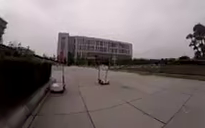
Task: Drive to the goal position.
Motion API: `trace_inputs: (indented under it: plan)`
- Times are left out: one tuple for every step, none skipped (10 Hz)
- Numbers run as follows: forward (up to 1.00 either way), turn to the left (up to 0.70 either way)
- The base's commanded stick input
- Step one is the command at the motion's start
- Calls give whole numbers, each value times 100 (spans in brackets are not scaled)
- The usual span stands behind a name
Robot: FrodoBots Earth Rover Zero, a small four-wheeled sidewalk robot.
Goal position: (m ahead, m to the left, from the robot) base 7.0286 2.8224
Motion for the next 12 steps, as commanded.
trace_inputs:
  plan:
    - [0,-45]
    - [0,-45]
    - [0,-45]
    - [0,-45]
    - [0,-4]
    - [0,0]
    - [0,0]
    - [0,0]
    - [0,0]
    - [0,0]
    - [0,-22]
    - [0,-45]
